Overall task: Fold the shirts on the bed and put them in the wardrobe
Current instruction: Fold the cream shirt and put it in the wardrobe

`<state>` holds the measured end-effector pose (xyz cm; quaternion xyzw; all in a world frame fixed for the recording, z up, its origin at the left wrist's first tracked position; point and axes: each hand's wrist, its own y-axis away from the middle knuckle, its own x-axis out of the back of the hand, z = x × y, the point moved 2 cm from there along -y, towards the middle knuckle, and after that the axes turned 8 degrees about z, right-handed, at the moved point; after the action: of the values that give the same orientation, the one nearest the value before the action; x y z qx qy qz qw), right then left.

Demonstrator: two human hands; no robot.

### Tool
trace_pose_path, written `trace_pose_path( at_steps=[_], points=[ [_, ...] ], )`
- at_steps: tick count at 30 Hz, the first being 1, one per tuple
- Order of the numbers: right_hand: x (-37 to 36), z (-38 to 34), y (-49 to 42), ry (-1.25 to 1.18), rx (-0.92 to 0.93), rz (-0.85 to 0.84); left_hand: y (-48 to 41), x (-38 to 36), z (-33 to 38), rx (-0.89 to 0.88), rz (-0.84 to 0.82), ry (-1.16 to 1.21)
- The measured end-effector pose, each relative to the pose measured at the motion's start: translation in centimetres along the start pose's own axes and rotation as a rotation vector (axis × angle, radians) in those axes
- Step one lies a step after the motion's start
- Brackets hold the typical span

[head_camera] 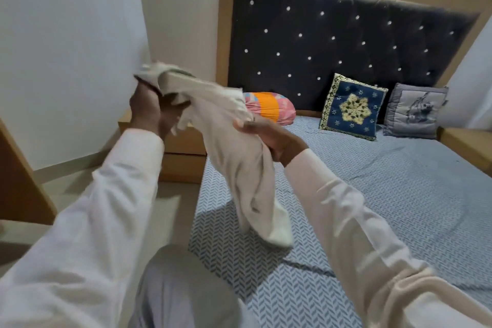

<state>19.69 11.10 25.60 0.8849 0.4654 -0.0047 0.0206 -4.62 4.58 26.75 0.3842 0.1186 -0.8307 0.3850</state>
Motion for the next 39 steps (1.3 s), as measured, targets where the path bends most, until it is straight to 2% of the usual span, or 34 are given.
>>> trace_pose_path(
  at_steps=[2,4,8,10,12,14,17,18,21,23,24,27,29,31,33,35,37,39],
  points=[
    [-0.5,-1.7,-1.4,-0.036,0.13,0.084,0.4,-2.3,1.8,-0.007,-0.112,0.053],
    [0.0,-2.2,-2.9,0.033,0.19,0.214,1.5,-4.7,1.4,-0.018,-0.154,-0.03],
    [2.1,-0.2,-5.0,0.213,0.242,0.355,4.1,-8.8,-4.6,-0.042,-0.369,-0.466],
    [3.6,0.9,-5.5,0.238,0.226,0.455,4.9,-9.8,-7.5,-0.086,-0.419,-0.657],
    [6.7,2.2,-5.8,0.06,0.184,0.547,4.9,-10.7,-9.9,-0.103,-0.484,-0.769],
    [11.5,3.8,-5.1,-0.222,0.169,0.553,4.5,-11.5,-12.4,-0.084,-0.569,-0.829],
    [21.2,7.4,-0.8,-0.413,0.12,0.702,2.8,-10.8,-17.3,-0.139,-0.641,-1.041],
    [24.7,9.4,1.4,-0.421,0.066,0.799,2.3,-9.9,-19.5,-0.128,-0.661,-1.16],
    [34.7,18.6,8.8,-0.066,-0.353,1.205,1.1,-4.6,-25.4,-0.022,-0.718,-1.561],
    [36.9,23.7,13.7,0.106,-0.647,1.442,0.6,0.5,-28.6,0.097,-0.73,-1.852],
    [36.7,25.9,15.2,0.16,-0.733,1.484,0.6,3.0,-29.6,0.143,-0.733,-1.964],
    [32.6,31.3,16.8,0.291,-0.887,1.304,2.6,8.3,-32.0,0.288,-0.741,-2.115],
    [28.7,33.1,16.9,0.35,-0.973,1.183,4.1,10.4,-33.0,0.3,-0.651,-2.158],
    [25.5,34.2,16.7,0.532,-1.001,1.105,5.7,11.8,-33.7,0.314,-0.507,-2.153],
    [23.2,34.1,16.3,0.647,-0.945,1.078,7.0,12.9,-34.2,0.351,-0.392,-2.169],
    [22.4,34.4,15.7,0.659,-0.866,1.024,8.2,13.9,-34.8,0.358,-0.378,-2.221],
    [22.5,34.4,14.9,0.632,-0.81,0.972,9.1,14.1,-35.3,0.219,-0.381,-2.243],
    [23.3,34.1,14.6,0.6,-0.763,0.979,8.9,13.6,-35.2,0.165,-0.347,-2.128]
  ],
)
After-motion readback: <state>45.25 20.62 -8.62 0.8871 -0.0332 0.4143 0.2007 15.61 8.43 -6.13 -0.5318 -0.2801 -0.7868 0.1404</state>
